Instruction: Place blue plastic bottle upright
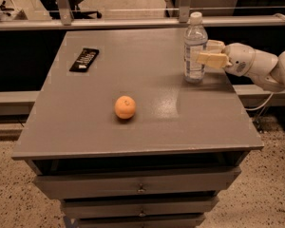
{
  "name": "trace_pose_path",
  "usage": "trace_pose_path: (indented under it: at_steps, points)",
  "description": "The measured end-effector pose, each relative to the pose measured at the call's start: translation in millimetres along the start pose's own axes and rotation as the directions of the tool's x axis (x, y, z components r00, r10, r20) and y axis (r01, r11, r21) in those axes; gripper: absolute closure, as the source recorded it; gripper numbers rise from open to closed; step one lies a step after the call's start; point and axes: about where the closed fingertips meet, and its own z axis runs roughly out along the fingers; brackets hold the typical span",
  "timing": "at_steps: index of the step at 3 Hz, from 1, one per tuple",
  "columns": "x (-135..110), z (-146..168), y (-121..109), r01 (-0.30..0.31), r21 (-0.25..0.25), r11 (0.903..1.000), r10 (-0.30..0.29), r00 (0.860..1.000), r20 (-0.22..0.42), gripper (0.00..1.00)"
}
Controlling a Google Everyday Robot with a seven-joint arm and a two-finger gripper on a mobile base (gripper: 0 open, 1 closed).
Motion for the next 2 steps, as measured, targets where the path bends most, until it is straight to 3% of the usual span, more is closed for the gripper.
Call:
trace_pose_path:
  at_steps: [2]
  points:
    - [3.6, -4.2, -2.2, -0.019, 0.007, 0.9998, 0.019, 1.000, -0.010, 0.05]
